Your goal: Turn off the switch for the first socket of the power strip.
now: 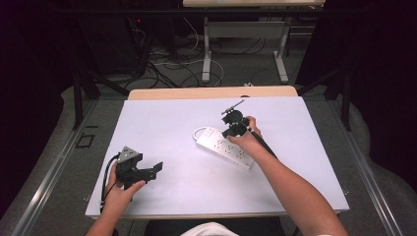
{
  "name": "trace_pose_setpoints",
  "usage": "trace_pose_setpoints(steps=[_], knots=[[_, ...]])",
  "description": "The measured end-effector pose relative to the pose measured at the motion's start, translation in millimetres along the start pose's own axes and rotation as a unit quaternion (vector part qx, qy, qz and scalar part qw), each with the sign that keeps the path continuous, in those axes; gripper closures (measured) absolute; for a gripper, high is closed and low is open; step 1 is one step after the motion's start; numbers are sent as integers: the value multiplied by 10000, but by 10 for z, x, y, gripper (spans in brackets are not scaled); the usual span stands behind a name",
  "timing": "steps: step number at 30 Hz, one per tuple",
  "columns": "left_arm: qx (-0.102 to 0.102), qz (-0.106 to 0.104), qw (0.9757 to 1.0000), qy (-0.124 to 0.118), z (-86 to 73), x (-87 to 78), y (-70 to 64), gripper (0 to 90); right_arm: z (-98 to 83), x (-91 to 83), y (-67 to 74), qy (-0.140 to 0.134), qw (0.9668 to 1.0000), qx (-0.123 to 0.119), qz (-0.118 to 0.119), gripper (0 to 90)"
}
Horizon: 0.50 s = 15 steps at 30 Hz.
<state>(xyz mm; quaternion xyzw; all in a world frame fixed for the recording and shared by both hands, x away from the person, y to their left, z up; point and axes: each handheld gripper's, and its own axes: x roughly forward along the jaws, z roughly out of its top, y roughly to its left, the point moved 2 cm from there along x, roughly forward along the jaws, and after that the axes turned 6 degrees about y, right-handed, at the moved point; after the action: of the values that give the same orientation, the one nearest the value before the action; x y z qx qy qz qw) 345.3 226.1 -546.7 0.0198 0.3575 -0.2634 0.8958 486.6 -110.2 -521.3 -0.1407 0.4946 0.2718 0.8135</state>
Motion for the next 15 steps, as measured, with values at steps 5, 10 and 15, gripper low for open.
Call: trace_pose_setpoints(steps=[5,10,15], knots=[[-26,27,10000,-64,0,6,-1,96,-1,-26,14,-1,10000,70,-7,668],[-9,-7,10000,-7,1,3,1,96,-9,-46,14,23,9998,172,27,633],[-11,-5,10000,-14,0,6,-1,96,-15,-67,-7,-5,10000,92,29,593]])
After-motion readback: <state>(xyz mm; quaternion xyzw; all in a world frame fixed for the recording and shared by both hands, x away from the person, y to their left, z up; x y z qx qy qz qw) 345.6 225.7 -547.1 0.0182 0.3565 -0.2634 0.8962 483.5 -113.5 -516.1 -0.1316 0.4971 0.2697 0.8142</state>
